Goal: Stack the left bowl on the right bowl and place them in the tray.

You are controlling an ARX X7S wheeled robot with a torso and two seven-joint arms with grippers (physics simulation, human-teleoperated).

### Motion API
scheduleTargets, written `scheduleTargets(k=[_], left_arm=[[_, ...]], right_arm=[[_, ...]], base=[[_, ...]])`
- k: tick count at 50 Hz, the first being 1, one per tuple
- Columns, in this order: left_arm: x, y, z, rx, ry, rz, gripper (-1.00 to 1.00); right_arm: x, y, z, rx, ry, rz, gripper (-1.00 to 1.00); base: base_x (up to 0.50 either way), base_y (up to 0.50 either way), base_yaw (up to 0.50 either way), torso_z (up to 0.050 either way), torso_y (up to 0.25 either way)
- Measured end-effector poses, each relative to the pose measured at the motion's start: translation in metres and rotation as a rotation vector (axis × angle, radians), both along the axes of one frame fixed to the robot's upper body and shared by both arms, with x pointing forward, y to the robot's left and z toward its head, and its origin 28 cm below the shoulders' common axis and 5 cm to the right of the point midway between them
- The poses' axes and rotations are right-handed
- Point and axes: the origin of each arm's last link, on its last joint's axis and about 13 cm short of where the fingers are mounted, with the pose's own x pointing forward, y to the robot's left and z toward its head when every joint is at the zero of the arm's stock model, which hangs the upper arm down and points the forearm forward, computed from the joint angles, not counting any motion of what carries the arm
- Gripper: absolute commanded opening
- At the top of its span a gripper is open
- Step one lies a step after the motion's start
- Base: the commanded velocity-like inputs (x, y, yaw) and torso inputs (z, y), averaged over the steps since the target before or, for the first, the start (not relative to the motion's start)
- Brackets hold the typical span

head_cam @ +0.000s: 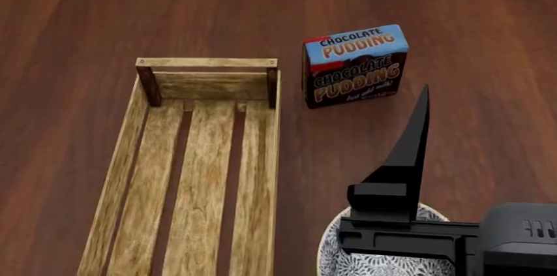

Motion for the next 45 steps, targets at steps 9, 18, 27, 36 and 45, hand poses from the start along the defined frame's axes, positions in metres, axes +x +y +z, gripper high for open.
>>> scheduleTargets(k=[9,18,27,36,45], left_arm=[[0.000,0.001,-0.001,-0.001,0.003,0.006,1.00],[0.000,0.001,-0.001,-0.005,-0.004,0.008,1.00],[0.000,0.003,0.002,-0.011,-0.019,0.017,1.00],[-0.003,0.011,0.014,-0.029,-0.040,0.032,1.00],[-0.007,0.016,0.029,-0.044,-0.065,0.055,1.00]], right_arm=[[0.000,0.000,0.001,-0.002,0.002,0.000,1.00],[-0.001,0.000,0.002,-0.009,0.007,0.000,1.00],[-0.003,-0.001,0.010,-0.033,0.048,0.033,1.00],[-0.006,-0.007,0.032,-0.090,0.151,0.091,1.00],[-0.001,-0.009,0.058,-0.152,0.302,0.165,1.00]], base=[[0.00,0.00,0.00,0.000,-0.181],[0.00,0.00,0.00,0.000,-0.098],[0.00,0.00,0.00,0.000,0.000],[0.00,0.00,0.00,0.000,0.000],[0.00,0.00,0.00,0.000,0.000]])
